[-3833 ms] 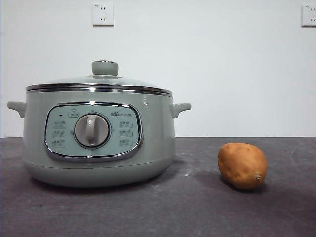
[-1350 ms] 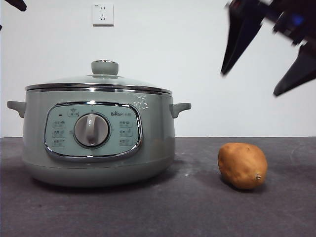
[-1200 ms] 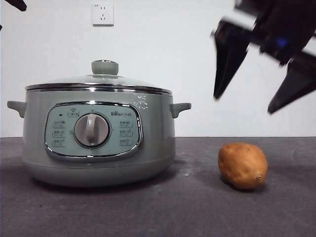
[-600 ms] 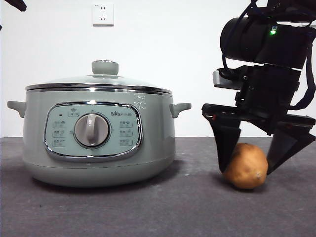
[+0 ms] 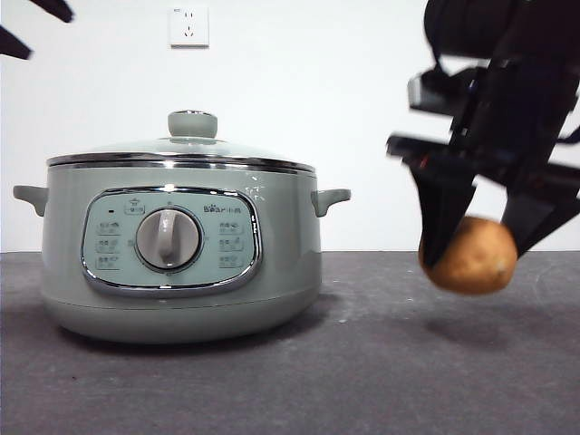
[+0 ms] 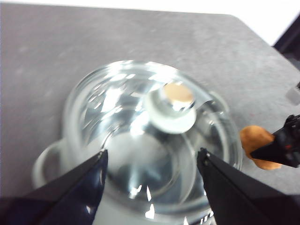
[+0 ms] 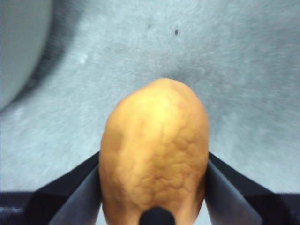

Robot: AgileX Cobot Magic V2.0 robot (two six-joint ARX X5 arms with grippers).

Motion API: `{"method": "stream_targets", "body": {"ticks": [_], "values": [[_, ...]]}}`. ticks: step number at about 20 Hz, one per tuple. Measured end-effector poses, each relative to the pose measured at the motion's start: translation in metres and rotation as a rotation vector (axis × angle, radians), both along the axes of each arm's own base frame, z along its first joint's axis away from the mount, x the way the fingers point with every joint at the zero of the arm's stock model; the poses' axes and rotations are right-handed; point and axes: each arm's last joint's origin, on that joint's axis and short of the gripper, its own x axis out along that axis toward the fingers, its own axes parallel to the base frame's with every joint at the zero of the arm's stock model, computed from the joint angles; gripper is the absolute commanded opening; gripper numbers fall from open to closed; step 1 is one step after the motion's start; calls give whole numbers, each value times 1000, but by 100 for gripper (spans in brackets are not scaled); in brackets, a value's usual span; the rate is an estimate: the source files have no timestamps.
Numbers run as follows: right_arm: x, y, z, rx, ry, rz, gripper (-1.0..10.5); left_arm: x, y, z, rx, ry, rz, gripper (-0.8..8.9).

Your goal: Pick up the potato,open the lid,put the potato in the pot,close the lid

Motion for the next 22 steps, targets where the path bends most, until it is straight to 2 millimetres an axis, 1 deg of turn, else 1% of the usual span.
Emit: {"method": "stream_targets", "body": {"ticks": [3,5,9,12,16,22], "values": [[-12,-7,18,16,-28,0,-1,19,-15,-6,3,-2,-38,322],[-19,-11,27,24,-44,0,-1,32,-27,-9,30,3,-25,322],[-30,-17,39,37,-67,0,0,56,-54,-5,58,-34,-44,319],[-31,-17,42,42,-73,-4,0,72,-73,-9,89,-21,-49,319],[-32,-18,43,46,-74,-9,0,85,-91,-25,153,-17,-42,319],[-32,-18,43,46,-74,-9,0,96,-98,-40,188,2,-36,312]]}}
